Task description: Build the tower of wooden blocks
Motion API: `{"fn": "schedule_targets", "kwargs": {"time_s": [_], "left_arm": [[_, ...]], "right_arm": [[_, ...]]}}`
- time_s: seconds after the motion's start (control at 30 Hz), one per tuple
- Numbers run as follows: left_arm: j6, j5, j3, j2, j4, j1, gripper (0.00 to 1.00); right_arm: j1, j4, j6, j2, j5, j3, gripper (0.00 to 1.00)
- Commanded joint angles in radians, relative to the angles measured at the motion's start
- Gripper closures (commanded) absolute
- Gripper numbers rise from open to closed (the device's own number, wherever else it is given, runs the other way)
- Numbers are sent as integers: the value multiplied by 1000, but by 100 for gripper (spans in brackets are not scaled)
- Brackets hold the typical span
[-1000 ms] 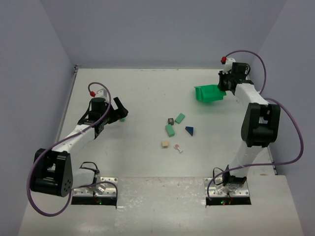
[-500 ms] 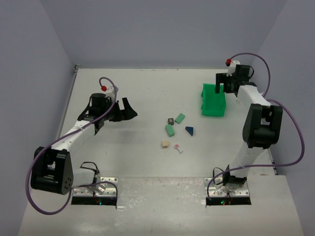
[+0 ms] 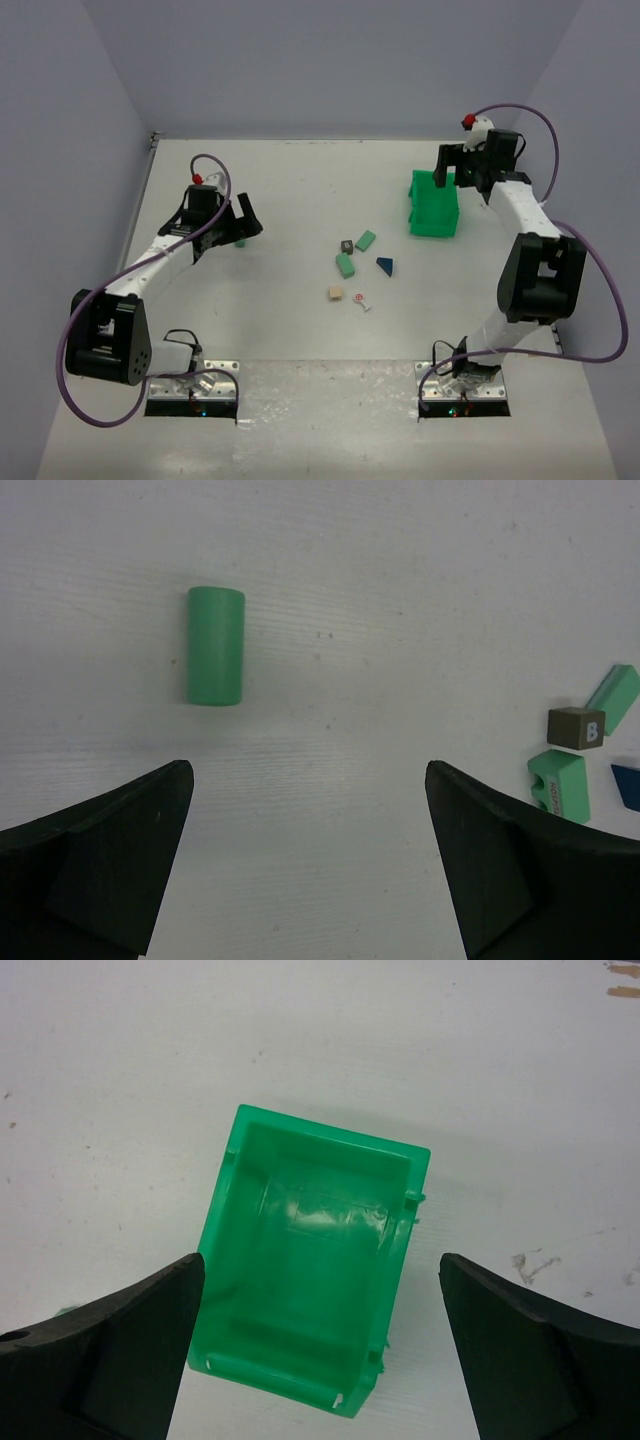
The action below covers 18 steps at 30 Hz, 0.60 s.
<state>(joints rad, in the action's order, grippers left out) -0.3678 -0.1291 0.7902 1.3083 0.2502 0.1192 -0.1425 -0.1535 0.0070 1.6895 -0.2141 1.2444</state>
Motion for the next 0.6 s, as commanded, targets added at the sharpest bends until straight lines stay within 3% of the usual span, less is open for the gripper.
{"fn": "schedule_targets", "kwargs": {"time_s": [0.0, 0.1, 0.4, 0.47, 0.57], "left_arm": [[-18, 128, 33, 6, 25, 2, 0], [-29, 186, 58, 47, 41, 2, 0], [-23, 121, 71, 84, 30, 4, 0], [-20, 80, 67, 73, 19, 4, 0], [-18, 43, 51, 51, -5, 8, 0]], "right_arm": [[0, 20, 35, -96, -97, -19, 1], [0, 18, 42, -140, -154, -42, 1], [31, -31, 79, -233, -207, -59, 1], [78, -33, 89, -268, -169, -73, 1], [242, -66, 58, -318, -56, -96, 1]]}}
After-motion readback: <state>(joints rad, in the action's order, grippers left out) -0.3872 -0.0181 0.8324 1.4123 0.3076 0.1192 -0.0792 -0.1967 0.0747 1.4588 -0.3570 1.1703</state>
